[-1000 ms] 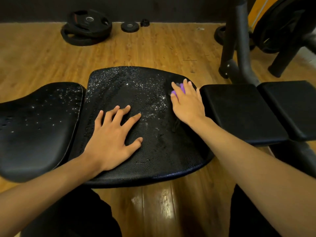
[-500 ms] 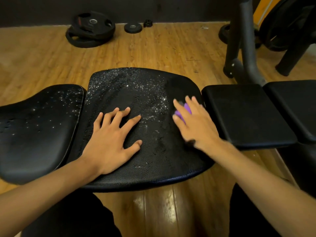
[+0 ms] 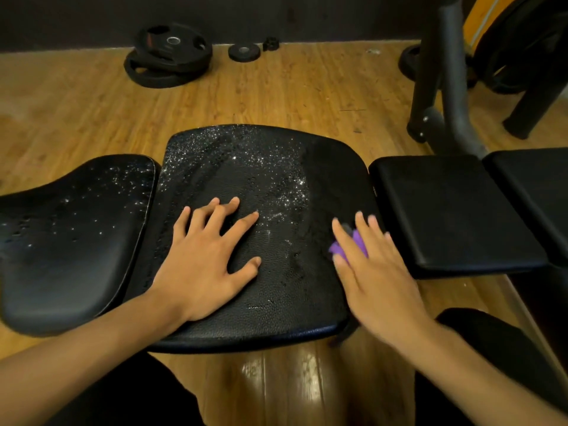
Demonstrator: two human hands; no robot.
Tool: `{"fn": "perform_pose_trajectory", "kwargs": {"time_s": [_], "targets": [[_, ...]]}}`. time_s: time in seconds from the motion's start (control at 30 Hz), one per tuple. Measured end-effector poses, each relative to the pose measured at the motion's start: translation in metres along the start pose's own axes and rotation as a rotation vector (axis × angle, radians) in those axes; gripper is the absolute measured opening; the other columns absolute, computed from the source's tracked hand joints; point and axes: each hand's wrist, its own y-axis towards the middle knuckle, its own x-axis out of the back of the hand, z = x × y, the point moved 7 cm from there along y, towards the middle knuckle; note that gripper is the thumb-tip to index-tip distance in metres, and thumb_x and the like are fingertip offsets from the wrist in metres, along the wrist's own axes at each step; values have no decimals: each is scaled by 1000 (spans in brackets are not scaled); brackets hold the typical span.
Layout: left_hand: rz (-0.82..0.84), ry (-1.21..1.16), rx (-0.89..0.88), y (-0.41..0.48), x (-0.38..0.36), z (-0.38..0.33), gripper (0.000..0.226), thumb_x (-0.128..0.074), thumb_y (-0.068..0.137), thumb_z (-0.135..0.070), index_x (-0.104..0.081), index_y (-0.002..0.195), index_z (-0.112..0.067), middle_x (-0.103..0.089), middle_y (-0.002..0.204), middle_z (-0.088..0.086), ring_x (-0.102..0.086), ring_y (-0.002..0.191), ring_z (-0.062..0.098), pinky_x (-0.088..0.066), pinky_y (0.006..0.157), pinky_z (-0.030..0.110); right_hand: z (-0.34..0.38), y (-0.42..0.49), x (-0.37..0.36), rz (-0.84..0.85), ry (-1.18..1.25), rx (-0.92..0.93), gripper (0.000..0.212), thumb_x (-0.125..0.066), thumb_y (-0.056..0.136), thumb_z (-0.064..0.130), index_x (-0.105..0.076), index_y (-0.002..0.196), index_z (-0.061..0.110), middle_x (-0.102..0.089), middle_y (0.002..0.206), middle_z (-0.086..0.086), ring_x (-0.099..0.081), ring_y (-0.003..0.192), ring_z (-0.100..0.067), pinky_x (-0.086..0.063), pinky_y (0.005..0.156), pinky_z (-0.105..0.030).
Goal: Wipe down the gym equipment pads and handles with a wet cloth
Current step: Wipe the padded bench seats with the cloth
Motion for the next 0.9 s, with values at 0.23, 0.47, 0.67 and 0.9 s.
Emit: {"fn": "perform_pose_trajectory", "kwargs": {"time_s": [0.23,0.47,0.67,0.9], "targets": [[-6,-19,18,-1,0,-1,76,-30,90,-73,-35,158,-41,-30,167,-2,-18,157,25,-10,127,57,-25,192,12,-82,58,-155,55,-18,111,41,-11,164,29,9,171,-12,12,157,-27,6,127,-41],[11,4,18,-1,0,1,75,-30,91,-73,-36,158,-40,-31,166,-1,-19,156,26,-12,127,59,17,40,0,12,12,-137,102,3,82,89,4,163,26,18,169,-10,21,155,-24,15,124,-43],[15,13,11,1,-1,0,74,-32,92,-72,-35,158,-40,-32,165,0,-21,155,28,-14,126,61,-9,117,7,-61,16,-100,67,-19,105,57,-9,164,26,2,171,-11,9,158,-26,5,126,-42],[5,13,16,4,-1,2,74,-31,92,-72,-34,158,-40,-31,164,0,-20,156,28,-13,126,60,-11,231,12,-85,71,-38,55,-19,111,45,-21,163,27,-6,172,-7,1,158,-24,2,127,-39]]}}
